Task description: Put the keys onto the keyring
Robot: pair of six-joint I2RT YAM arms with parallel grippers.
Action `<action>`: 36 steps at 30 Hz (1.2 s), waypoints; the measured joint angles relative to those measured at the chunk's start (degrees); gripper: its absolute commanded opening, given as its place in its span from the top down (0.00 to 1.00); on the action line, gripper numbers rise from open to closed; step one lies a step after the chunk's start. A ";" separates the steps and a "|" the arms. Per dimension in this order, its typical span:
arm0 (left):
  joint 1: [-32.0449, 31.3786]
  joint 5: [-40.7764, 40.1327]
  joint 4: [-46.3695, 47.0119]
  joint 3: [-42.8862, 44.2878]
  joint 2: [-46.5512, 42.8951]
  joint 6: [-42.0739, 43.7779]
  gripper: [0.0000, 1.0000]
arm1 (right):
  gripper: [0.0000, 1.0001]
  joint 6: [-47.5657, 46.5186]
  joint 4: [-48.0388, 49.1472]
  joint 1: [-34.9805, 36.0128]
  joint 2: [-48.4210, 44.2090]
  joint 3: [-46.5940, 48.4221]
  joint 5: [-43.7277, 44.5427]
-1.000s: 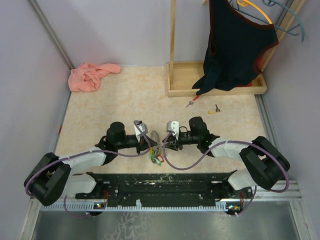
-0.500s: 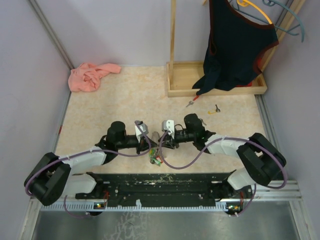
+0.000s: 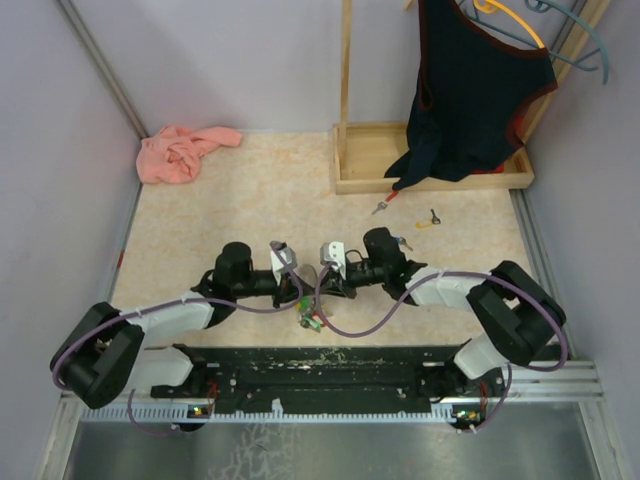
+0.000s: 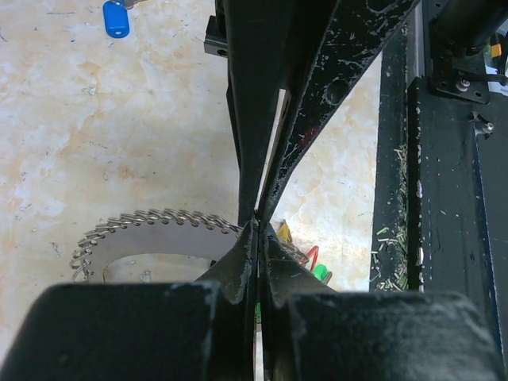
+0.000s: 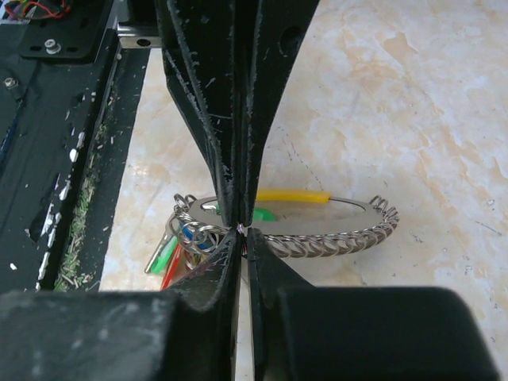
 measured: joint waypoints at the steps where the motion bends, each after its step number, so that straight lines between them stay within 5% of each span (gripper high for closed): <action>1: 0.04 0.00 0.07 0.00 0.04 0.00 0.99 | 1.00 0.11 -0.09 0.00 0.13 0.04 -0.11; 13: 1.20 -3.39 9.49 -6.54 -3.98 -4.31 0.67 | 1.00 5.22 8.26 -0.55 0.20 -3.06 0.26; 21: 6.91 -0.83 22.93 -12.35 -3.15 -11.72 0.62 | 1.00 14.29 23.08 -0.81 0.85 -7.37 0.28; 36: 7.37 4.15 36.85 -12.83 3.56 -16.81 0.65 | 1.00 26.69 44.24 -0.92 7.48 -10.36 1.01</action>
